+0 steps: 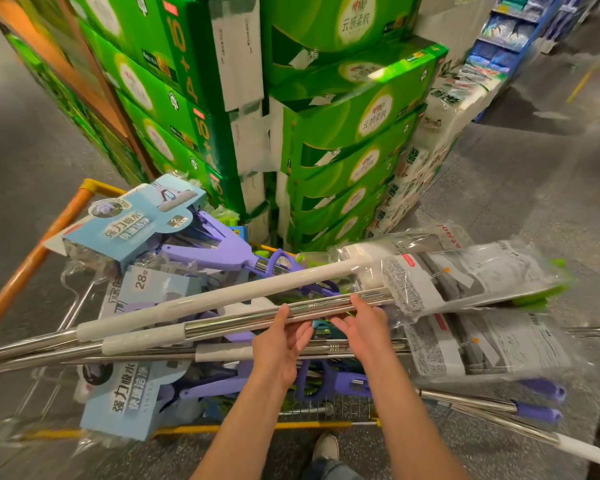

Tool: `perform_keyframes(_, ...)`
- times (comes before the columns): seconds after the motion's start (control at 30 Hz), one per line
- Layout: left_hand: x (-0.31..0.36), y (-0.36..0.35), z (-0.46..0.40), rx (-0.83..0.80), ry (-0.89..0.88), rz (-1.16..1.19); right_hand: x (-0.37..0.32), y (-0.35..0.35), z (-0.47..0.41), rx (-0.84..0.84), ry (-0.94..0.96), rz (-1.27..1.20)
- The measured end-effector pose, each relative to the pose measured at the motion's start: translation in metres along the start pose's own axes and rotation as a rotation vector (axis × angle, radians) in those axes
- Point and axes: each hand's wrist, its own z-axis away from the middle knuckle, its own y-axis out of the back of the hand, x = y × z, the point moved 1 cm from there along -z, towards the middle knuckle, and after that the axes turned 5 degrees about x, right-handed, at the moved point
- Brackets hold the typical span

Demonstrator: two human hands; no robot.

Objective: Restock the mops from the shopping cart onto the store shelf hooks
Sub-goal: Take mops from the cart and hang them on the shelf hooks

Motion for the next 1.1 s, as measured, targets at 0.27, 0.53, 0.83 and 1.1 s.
perform_keyframes(0.27, 0.008, 0.006, 0.020, -0.117, 0.011, 0.055, -0.005, 0.004, 0.015, 0.017, 0.102, 0.032)
perform_keyframes(0.53, 0.018, 0.016, 0.040, -0.135, -0.070, 0.109, -0.005, -0.003, 0.040, 0.041, 0.208, 0.027)
perform_keyframes(0.83, 0.026, 0.032, 0.071, -0.241, -0.116, 0.022, -0.005, -0.001, 0.079, 0.100, 0.337, -0.098)
perform_keyframes(1.1, 0.046, 0.049, 0.089, -0.365, -0.225, -0.083, 0.005, 0.001, 0.124, 0.139, 0.381, -0.239)
